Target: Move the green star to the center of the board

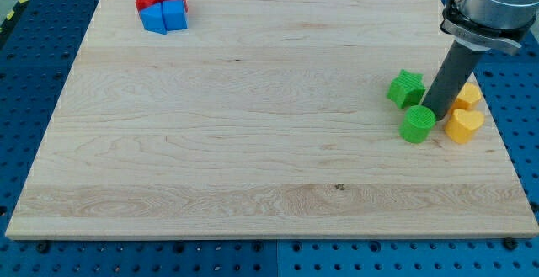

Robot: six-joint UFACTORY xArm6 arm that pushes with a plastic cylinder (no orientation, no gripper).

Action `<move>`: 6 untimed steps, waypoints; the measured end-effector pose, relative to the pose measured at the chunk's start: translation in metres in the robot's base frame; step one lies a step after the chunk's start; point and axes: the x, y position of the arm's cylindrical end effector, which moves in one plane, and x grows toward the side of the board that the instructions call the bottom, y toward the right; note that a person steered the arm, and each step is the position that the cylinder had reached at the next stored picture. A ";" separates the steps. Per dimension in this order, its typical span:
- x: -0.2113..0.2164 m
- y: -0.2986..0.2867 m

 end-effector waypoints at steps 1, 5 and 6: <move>-0.018 0.000; -0.084 -0.034; -0.084 -0.066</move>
